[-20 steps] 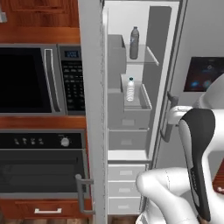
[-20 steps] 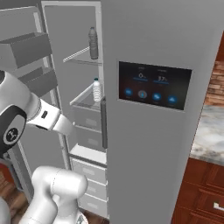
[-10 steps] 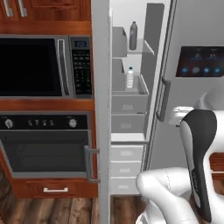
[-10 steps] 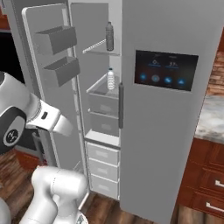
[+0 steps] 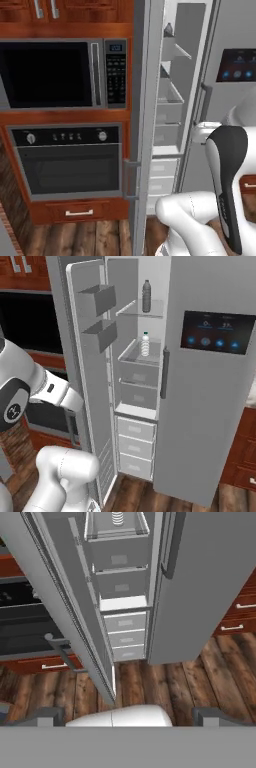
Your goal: Take the bottled waters from the counter and place them in the freezer to freeze. Close the freezer door after placing the bottles.
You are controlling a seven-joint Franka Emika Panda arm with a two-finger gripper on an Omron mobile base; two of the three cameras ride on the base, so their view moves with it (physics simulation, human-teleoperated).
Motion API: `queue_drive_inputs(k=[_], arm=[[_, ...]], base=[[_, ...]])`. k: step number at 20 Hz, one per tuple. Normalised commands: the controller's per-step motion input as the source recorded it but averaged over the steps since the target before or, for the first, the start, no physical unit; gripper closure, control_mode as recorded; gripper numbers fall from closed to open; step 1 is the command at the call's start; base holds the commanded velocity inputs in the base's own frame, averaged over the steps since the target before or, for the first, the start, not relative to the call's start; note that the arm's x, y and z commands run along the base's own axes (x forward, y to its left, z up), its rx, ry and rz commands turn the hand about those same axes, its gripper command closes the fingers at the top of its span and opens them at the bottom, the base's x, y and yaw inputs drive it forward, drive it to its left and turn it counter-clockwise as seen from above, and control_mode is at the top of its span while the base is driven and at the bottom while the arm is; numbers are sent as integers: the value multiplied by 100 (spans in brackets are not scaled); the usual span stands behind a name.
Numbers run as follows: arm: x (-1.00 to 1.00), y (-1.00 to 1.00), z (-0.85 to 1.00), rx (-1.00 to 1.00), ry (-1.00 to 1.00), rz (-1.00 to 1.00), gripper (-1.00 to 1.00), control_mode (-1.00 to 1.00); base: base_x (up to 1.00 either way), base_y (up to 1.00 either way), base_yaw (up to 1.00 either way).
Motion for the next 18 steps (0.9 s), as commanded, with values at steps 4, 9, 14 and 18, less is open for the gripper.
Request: queue_drive_inputs(k=[4,9,14,18], arm=[[0,0,0,0,0,0,-100,100],[0,0,0,0,0,0,-100,100],[0,0,0,0,0,0,-100,100],[0,0,0,0,0,0,-100,100]], base=[[0,56,-18],[4,46,-13],[14,44,-4],[24,41,-4]])
